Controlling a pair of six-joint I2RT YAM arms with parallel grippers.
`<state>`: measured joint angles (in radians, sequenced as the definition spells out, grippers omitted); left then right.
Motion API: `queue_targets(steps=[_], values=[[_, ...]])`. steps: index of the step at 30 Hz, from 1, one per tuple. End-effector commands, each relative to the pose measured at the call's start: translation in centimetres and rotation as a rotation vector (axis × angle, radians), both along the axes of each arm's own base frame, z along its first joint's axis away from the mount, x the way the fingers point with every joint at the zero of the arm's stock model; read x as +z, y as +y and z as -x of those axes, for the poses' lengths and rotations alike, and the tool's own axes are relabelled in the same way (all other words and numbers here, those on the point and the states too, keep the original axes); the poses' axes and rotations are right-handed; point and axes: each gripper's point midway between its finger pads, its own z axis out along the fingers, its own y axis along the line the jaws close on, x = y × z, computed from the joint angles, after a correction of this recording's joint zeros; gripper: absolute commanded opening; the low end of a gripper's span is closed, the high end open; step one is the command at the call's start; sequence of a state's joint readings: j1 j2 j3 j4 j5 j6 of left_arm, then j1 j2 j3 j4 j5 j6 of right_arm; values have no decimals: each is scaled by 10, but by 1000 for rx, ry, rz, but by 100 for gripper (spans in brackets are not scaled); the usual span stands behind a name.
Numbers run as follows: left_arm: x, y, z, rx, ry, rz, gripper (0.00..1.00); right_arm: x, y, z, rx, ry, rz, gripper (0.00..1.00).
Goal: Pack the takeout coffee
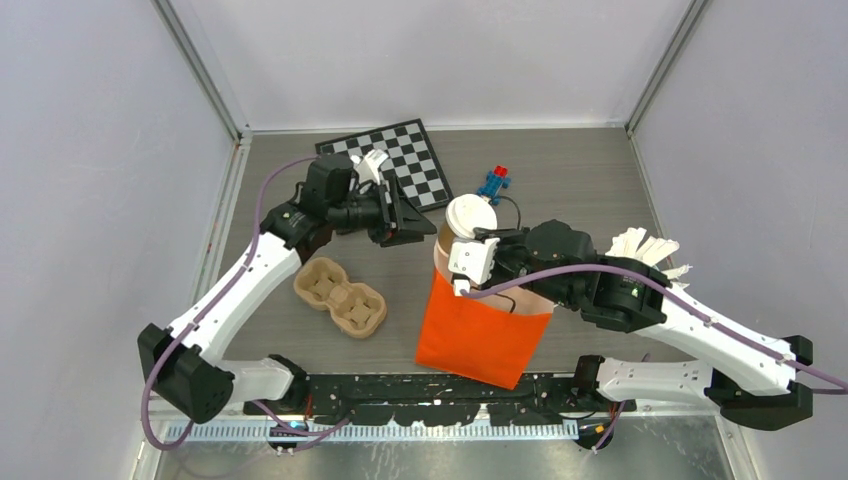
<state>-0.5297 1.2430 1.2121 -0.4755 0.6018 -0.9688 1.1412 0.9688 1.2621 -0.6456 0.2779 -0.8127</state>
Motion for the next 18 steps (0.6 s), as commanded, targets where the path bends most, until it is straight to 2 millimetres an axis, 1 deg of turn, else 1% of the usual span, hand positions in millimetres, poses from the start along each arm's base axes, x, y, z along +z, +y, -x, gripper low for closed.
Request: queue_targets(steps=[1, 5, 10, 15, 18], values=[[27, -11, 16, -135, 1, 87, 51, 11, -2, -1, -24, -20, -45, 5], [27, -3, 25, -143, 8, 40, 51, 12, -4, -4, -50, -32, -55, 5], [21, 2, 41, -165, 60, 11, 51, 10, -5, -6, -65, -28, -58, 5], [12, -4, 48, -192, 96, -2, 51, 10, -4, -7, -69, -27, -59, 5], [9, -10, 44, -193, 98, -5, 51, 11, -4, -7, -69, -32, -55, 5]])
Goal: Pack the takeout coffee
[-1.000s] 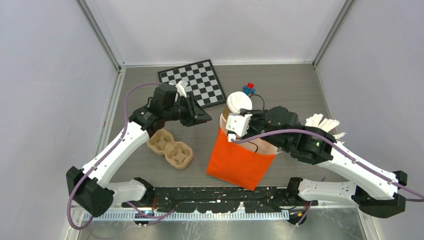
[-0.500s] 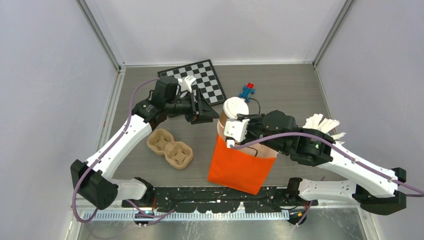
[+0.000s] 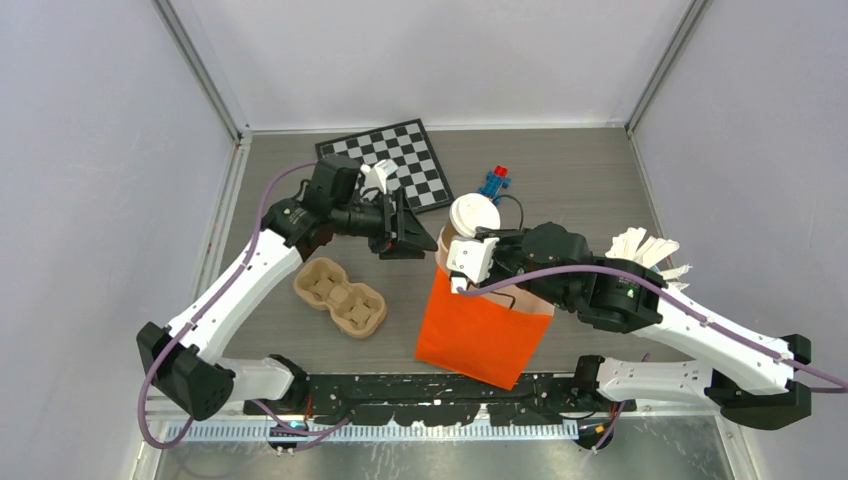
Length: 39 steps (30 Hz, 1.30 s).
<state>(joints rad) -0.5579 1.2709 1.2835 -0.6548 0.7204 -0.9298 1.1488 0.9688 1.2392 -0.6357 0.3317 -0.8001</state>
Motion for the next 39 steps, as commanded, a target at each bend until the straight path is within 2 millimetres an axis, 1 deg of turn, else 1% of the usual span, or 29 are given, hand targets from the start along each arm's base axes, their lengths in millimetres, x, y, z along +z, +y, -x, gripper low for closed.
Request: queue_targets(steps=[1, 4, 6, 10, 12, 13, 17, 18, 22, 25, 30, 35, 37, 39], values=[[10, -8, 5, -47, -21, 30, 51, 17, 0, -2, -20, -32, -64, 5], [11, -15, 0, -53, -28, 33, 51, 17, 0, -2, -21, -34, -64, 5], [7, -18, 0, -62, -16, 15, 50, 16, 1, -2, -21, -32, -62, 5], [1, -22, 1, -83, -7, -17, 45, 17, 1, -3, -30, -28, -74, 5], [0, -21, 1, -84, -9, -36, 41, 18, 1, -3, -33, -26, -85, 5], [-2, -20, 1, -79, -7, -47, 36, 18, 0, -2, -33, -24, -88, 5], [2, -19, -4, -61, -40, -49, 3, 22, -3, 0, -46, -9, -129, 5], [1, -20, -6, -56, -48, -50, 0, 24, -4, 1, -46, -7, -140, 5], [3, -24, -14, -47, -79, -34, 0, 33, -8, 1, -64, -6, -176, 5], [6, -25, -25, -23, -151, -28, 0, 38, -11, -1, -71, -27, -160, 5], [16, -34, -46, -21, -308, 5, 0, 47, -21, -13, -126, -80, -133, 5], [26, -43, -67, 2, -418, 45, 0, 52, -28, -27, -174, -74, -149, 5], [28, -45, -74, 23, -456, 51, 0, 57, -32, -31, -186, -64, -176, 5], [25, -45, -79, 39, -457, 48, 0, 61, -36, -34, -189, -59, -193, 5]])
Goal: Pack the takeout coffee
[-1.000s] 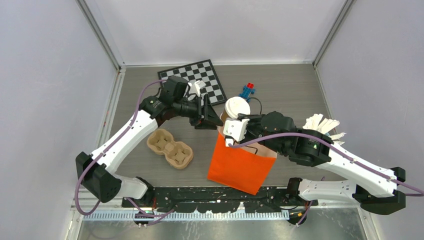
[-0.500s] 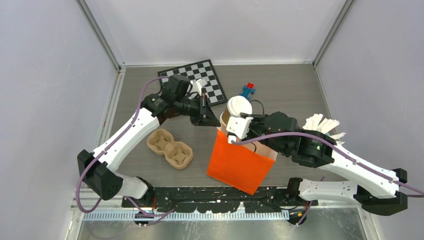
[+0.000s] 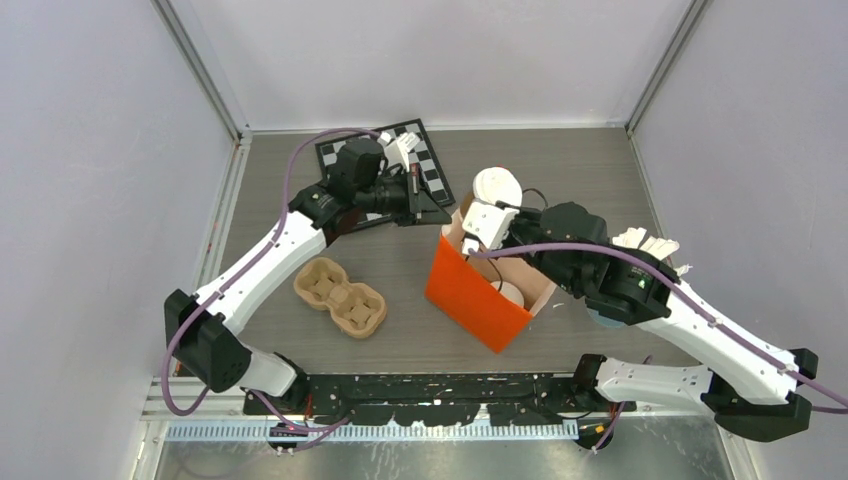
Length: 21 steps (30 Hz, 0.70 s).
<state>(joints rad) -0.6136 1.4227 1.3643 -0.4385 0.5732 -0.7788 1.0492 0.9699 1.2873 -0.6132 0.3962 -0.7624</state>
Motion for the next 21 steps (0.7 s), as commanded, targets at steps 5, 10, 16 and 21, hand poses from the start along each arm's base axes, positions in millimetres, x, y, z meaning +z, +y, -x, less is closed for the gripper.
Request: queue_targets(steps=[5, 10, 16, 21], values=[[18, -12, -20, 16, -113, 73, 0, 30, -3, -1, 29, -5, -117, 5], [9, -11, -21, 26, -112, 70, 0, 35, 6, 12, 91, 47, -201, 5], [8, -13, -22, 17, -118, 71, 0, 48, 6, 16, 90, 63, -275, 5], [9, -12, -21, 12, -124, 66, 0, 61, 5, 18, 84, 72, -338, 5]])
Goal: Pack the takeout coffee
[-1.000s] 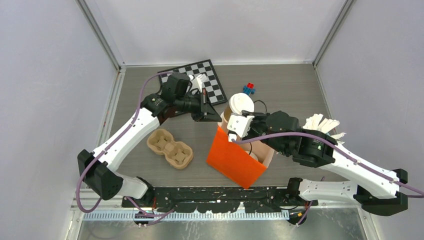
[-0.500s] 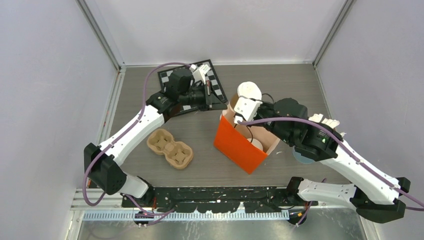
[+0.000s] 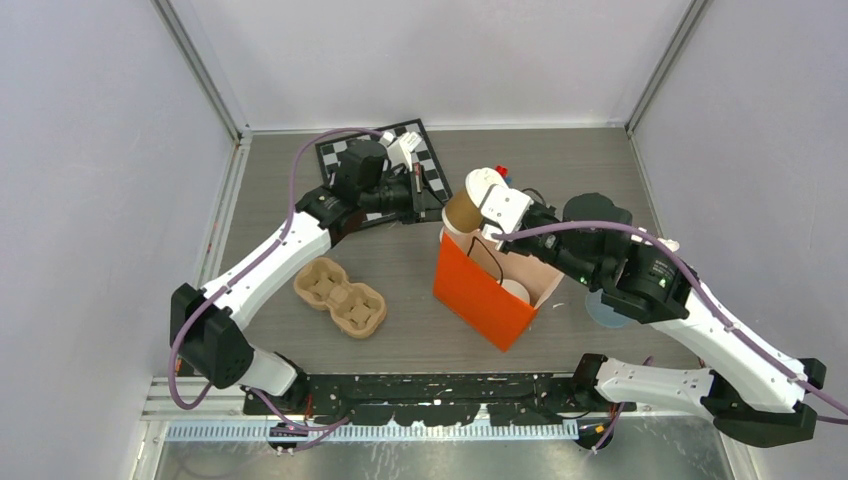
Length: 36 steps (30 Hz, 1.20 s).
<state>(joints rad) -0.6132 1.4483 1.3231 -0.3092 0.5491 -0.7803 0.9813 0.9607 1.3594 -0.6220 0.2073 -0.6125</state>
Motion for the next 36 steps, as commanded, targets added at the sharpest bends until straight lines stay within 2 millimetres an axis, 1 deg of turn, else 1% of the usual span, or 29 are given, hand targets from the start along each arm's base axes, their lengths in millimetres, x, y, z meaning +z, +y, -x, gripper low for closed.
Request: queue_targets(steps=[1, 3, 4, 5, 7, 9, 12, 14, 18, 19, 21, 23, 24, 26, 28, 30, 33, 34, 36], values=[[16, -3, -4, -7, -69, 38, 0, 40, -4, 8, -1, -17, -157, 5], [17, -3, -4, 2, -67, 40, 0, 46, -2, 9, 7, -18, -194, 5], [19, -2, -5, 8, -66, 43, 4, 48, -1, 10, 13, -16, -208, 5], [22, -2, -5, 12, -67, 47, 11, 50, -1, 11, 16, -13, -217, 5], [27, -1, -6, 29, -65, 49, 27, 52, 1, 12, 22, -7, -232, 5], [33, 2, -7, 51, -70, 41, 38, 54, 2, 13, 30, -5, -245, 6], [38, 12, -11, 99, -68, -1, 48, 57, 5, 15, 45, 0, -248, 6], [43, 17, -12, 112, -63, -6, 53, 58, 8, 15, 58, 3, -247, 6], [53, 34, -19, 201, -55, -9, 65, 62, 14, 15, 79, -5, -239, 7], [54, 40, -23, 234, -53, -12, 69, 64, 16, 15, 87, -7, -236, 7], [53, 54, -28, 288, -36, -33, 73, 66, 20, 14, 99, -11, -235, 7], [47, 75, -34, 344, -9, -75, 74, 69, 26, 13, 111, -14, -233, 8], [43, 87, -37, 371, 4, -108, 75, 71, 28, 12, 118, -19, -232, 8], [31, 119, -39, 439, 39, -198, 80, 71, 37, 9, 136, -23, -213, 8], [23, 146, -38, 505, 23, -276, 84, 70, 47, 4, 152, -32, -196, 8], [21, 170, -30, 567, -4, -340, 99, 69, 59, -2, 165, -40, -181, 8], [13, 206, -15, 661, -1, -406, 100, 52, 81, -12, 193, -55, -104, 8], [9, 217, -11, 687, 11, -423, 100, 44, 89, -15, 202, -59, -69, 8], [5, 237, 0, 740, 7, -471, 100, 20, 108, -24, 218, -61, 17, 8]])
